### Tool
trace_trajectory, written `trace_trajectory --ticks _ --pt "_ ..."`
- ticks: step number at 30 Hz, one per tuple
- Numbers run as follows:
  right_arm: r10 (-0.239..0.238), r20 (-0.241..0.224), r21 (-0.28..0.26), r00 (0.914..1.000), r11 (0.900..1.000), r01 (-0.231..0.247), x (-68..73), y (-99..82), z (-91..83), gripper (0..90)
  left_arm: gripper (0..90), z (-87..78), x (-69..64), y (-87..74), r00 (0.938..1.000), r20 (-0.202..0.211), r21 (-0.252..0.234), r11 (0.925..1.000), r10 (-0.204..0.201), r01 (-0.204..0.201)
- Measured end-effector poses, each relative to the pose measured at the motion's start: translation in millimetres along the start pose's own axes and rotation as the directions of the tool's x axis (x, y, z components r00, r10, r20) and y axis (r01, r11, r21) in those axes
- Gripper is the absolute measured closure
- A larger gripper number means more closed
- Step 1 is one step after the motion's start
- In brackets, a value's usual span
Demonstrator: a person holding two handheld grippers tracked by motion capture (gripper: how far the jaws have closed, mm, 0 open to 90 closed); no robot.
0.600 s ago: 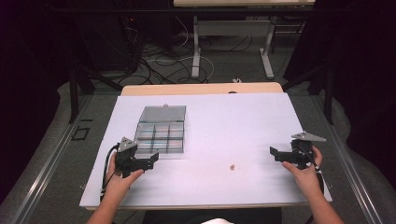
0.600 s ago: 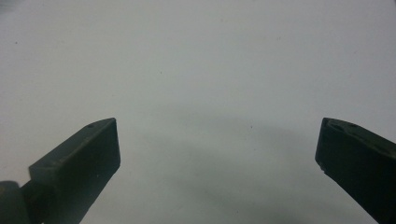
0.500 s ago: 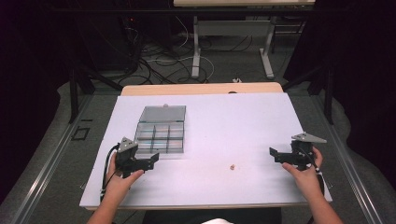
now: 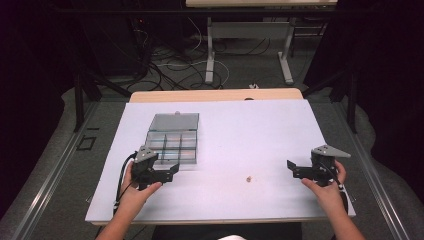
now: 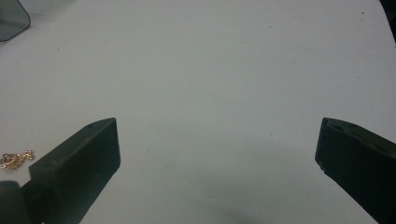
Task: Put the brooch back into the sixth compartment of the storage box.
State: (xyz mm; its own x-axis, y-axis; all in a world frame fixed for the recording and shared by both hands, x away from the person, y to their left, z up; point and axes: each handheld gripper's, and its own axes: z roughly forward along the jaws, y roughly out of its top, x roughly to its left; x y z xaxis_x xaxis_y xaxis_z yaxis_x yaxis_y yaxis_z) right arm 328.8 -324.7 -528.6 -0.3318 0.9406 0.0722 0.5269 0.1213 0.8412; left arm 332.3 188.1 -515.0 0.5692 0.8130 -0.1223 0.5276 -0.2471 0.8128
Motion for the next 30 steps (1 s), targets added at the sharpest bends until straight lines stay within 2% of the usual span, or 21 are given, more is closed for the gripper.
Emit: trace_trajectory --ticks 5,7,11,19,26,30 --pt "-0.015 -0.002 0.003 0.9999 0.9999 0.015 1.0 -1.9 -1.2 0.0 10.9 3.9 -9.9 7.3 0.9996 0.02 0.009 0.9997 0.021 -0.021" --pt "-0.01 0.003 0.005 0.9999 0.9999 0.01 1.8 -2.3 -0.2 0.0 14.8 4.0 -13.4 10.5 0.9993 0.024 0.012 0.9995 0.027 -0.028" --pt "-0.011 -0.007 0.008 0.9999 0.9999 0.011 3.4 -2.6 1.8 0.0 15.9 5.8 -20.3 19.0 0.9982 0.055 -0.005 0.9997 0.024 -0.024" --pt "-0.012 -0.013 0.017 0.9998 0.9998 0.013 4.4 -3.8 3.8 0.0 18.4 13.4 -39.8 32.1 0.9953 0.074 -0.003 0.998 0.063 -0.063" --pt "-0.017 -0.017 0.02 0.9997 0.9996 0.018 4.6 -4.4 3.9 0.0 18.7 22.5 -54.3 39.3 0.9916 0.115 0.001 0.9982 0.059 -0.06" --pt "-0.016 -0.013 0.02 0.9998 0.9997 0.017 4.6 -4.5 4.1 0.0 18.6 27.2 -61.1 42.3 0.9904 0.125 -0.01 0.9983 0.059 -0.058"
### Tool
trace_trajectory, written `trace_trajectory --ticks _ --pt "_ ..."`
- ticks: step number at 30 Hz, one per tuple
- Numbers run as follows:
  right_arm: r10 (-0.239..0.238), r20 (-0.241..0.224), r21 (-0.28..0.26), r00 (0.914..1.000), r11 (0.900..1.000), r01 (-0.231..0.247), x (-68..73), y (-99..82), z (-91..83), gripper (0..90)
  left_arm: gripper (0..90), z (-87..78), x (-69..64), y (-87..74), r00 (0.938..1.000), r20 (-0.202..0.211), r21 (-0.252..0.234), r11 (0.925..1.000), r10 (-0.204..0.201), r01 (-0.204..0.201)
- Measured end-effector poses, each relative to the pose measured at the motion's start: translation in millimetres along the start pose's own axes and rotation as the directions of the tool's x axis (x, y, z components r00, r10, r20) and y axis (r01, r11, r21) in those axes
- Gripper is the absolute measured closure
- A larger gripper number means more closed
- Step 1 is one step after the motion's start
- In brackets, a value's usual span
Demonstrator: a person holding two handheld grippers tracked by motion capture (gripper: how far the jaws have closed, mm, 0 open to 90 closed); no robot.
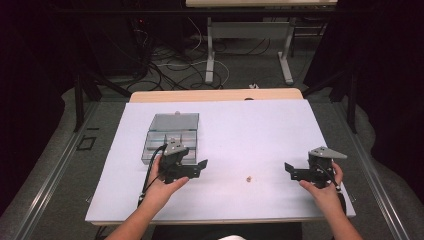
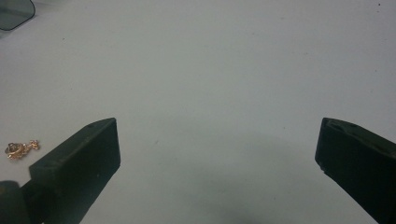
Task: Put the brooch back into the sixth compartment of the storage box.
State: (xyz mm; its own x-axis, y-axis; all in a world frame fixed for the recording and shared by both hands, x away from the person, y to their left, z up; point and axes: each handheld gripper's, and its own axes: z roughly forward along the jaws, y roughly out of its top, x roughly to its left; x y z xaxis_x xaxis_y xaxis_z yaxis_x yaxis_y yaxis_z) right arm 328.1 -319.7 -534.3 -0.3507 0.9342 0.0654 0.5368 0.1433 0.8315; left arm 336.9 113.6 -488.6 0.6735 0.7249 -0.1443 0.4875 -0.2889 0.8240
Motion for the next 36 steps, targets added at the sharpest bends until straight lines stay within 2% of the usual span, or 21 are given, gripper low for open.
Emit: trace_trajectory --ticks 14,24,25,30,31,33,35,36 --pt "0.004 -0.006 0.005 1.0 1.0 -0.004 -0.8 -0.9 0.6 0.0 26.1 21.9 -26.6 13.1 0.9979 0.015 0.009 0.998 0.062 -0.063" --pt "0.005 -0.009 0.006 0.9999 1.0 -0.005 -1.2 -1.3 0.9 0.0 28.8 38.0 -41.0 19.7 0.9971 0.031 0.007 0.9976 0.069 -0.069" --pt "0.007 -0.011 0.006 0.9999 1.0 -0.006 -1.2 -1.4 0.9 0.0 28.8 38.7 -41.9 20.7 0.9966 0.037 0.018 0.997 0.074 -0.075" --pt "0.013 -0.008 0.009 0.9999 0.9999 -0.013 -1.3 -1.6 1.4 0.0 29.0 46.7 -48.4 22.5 0.9947 0.034 0.008 0.9952 0.097 -0.098" --pt "0.01 -0.01 0.01 0.9999 0.9999 -0.01 -1.7 -1.7 1.2 0.0 29.4 47.2 -49.3 23.3 0.9941 0.047 0.023 0.9948 0.098 -0.099" --pt "0.008 -0.011 0.01 0.9999 0.9999 -0.008 -1.7 -1.7 1.2 0.0 29.7 51.7 -52.1 22.7 0.9942 0.039 0.011 0.9948 0.1 -0.101" --pt "0.008 -0.011 0.01 0.9999 0.9999 -0.008 -1.7 -1.8 1.2 0.1 30.0 53.9 -53.6 22.9 0.9931 0.059 0.032 0.9941 0.102 -0.104" --pt "0.008 -0.011 0.01 0.9999 0.9999 -0.008 -1.7 -1.8 1.2 0.1 30.3 56.6 -55.3 22.2 0.9935 0.052 0.022 0.9945 0.101 -0.102"
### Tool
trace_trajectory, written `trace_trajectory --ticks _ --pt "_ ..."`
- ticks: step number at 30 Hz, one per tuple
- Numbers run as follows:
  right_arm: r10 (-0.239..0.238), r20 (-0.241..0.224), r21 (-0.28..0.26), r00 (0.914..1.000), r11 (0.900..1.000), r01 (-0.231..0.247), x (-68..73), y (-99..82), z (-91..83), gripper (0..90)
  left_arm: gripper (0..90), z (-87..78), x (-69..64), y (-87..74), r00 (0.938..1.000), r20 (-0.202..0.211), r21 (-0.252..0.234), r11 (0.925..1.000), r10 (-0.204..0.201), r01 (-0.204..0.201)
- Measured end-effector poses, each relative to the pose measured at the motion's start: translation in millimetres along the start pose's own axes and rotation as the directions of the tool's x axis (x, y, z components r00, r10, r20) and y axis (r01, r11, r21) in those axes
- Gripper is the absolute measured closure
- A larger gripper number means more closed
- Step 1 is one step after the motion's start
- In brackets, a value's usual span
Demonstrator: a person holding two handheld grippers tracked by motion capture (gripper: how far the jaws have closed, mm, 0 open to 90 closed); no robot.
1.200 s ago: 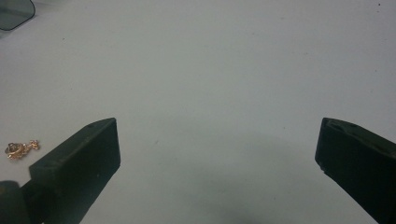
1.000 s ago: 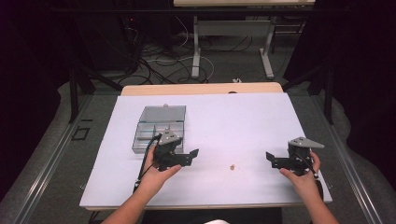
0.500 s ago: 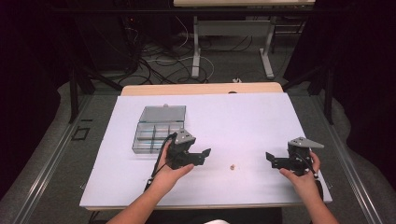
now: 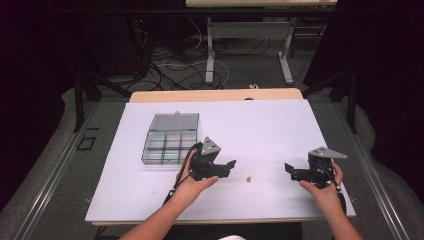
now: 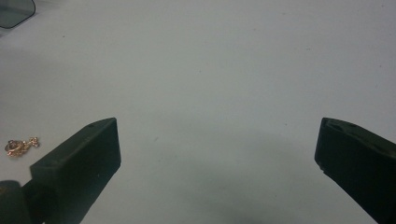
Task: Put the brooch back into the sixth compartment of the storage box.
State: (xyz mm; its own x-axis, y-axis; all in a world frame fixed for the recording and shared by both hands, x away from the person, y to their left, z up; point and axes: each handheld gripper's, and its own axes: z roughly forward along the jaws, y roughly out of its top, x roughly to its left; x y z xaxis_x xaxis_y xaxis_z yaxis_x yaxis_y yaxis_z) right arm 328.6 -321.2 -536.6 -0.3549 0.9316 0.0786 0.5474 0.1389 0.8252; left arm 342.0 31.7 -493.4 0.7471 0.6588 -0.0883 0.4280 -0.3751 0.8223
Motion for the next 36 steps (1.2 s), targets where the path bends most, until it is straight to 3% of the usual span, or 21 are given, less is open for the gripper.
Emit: trace_trajectory --ticks 7,16,23,30,35,36 --pt "-0.002 -0.001 0.002 1.0 1.0 0.002 -0.2 -0.3 0.3 0.2 32.6 10.0 -5.7 0.5 0.9996 0.026 0.015 0.9998 0.012 -0.012" --pt "0.001 -0.005 0.002 1.0 1.0 -0.001 -0.5 -0.7 0.4 0.3 34.5 23.3 -15.0 -0.3 0.9992 0.039 0.026 0.9997 -0.002 0.001" --pt "0.0 -0.005 0.004 1.0 1.0 0.0 -1.3 -1.3 0.8 0.4 38.1 35.0 -20.7 -1.5 0.9967 0.081 0.054 0.9985 -0.014 0.01" --pt "-0.001 -0.008 0.002 1.0 1.0 0.001 -2.5 -1.7 0.5 0.7 43.4 44.7 -25.9 -2.4 0.9901 0.123 0.105 0.993 -0.068 0.055" --pt "0.002 -0.01 0.006 0.9999 1.0 -0.002 -2.4 -1.8 0.8 0.8 46.2 49.6 -26.9 -2.0 0.9831 0.128 0.149 0.9826 -0.13 0.111" --pt "0.001 -0.011 0.005 0.9999 1.0 -0.001 -2.4 -1.8 0.8 0.8 46.6 49.9 -28.5 -2.0 0.9802 0.111 0.164 0.9759 -0.164 0.145"
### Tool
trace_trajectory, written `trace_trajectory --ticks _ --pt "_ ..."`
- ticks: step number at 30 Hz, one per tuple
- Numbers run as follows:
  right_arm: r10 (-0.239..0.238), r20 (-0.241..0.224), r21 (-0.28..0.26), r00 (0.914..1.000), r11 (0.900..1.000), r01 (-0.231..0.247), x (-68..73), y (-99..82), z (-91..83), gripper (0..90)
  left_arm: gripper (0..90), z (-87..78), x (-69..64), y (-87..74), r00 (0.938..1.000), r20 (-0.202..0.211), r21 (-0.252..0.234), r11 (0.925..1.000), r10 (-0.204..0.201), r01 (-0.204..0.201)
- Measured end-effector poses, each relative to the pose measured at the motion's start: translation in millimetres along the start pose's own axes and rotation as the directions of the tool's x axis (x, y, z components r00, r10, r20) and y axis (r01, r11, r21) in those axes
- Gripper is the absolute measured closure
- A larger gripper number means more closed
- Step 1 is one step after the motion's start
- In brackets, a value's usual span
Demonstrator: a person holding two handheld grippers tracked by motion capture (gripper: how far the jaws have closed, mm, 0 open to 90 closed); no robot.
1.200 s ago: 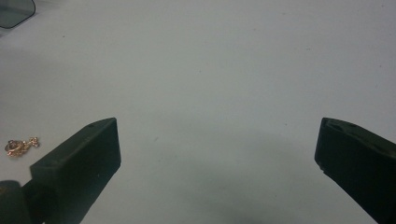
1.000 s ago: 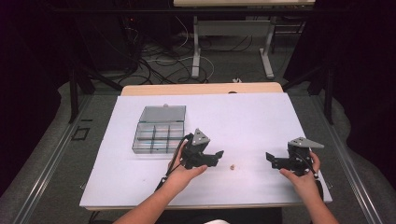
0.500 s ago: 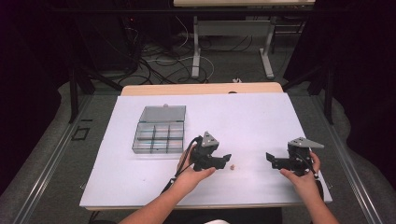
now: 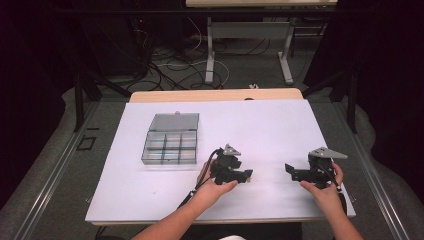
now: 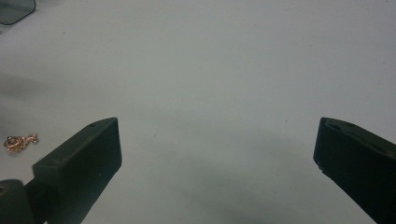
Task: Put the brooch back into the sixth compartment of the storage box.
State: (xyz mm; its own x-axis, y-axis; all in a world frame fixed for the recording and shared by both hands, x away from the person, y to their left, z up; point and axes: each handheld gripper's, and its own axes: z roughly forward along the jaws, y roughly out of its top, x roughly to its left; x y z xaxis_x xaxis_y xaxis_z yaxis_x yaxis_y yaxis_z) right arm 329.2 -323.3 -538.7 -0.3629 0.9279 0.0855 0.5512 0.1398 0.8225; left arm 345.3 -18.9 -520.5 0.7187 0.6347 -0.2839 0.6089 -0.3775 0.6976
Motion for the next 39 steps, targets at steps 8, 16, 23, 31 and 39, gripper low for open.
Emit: trace_trajectory --ticks 8,16,23,31,39 --pt "0.0 -0.002 0.0 1.0 1.0 0.0 0.0 -0.1 0.0 0.9 46.6 6.9 0.2 1.7 0.9978 -0.02 0.043 0.997 -0.063 0.064" --pt "-0.003 -0.003 0.0 1.0 1.0 0.003 -0.6 -0.2 -0.3 1.1 50.5 17.0 -0.4 5.4 0.9966 -0.005 0.125 0.9888 -0.082 0.082" --pt "-0.002 -0.006 0.002 1.0 1.0 0.002 -1.3 -0.4 -0.1 1.4 55.8 25.4 -1.0 5.3 0.9936 -0.001 0.162 0.9805 -0.113 0.112" --pt "-0.002 -0.006 0.004 1.0 1.0 0.002 -1.0 -0.5 0.4 1.5 60.3 33.6 -3.5 3.8 0.9909 -0.022 0.185 0.9735 -0.133 0.134" --pt "-0.001 -0.006 0.004 1.0 1.0 0.001 -0.8 -0.5 0.5 1.7 64.0 38.6 -6.3 3.2 0.9896 -0.035 0.206 0.9679 -0.139 0.143"
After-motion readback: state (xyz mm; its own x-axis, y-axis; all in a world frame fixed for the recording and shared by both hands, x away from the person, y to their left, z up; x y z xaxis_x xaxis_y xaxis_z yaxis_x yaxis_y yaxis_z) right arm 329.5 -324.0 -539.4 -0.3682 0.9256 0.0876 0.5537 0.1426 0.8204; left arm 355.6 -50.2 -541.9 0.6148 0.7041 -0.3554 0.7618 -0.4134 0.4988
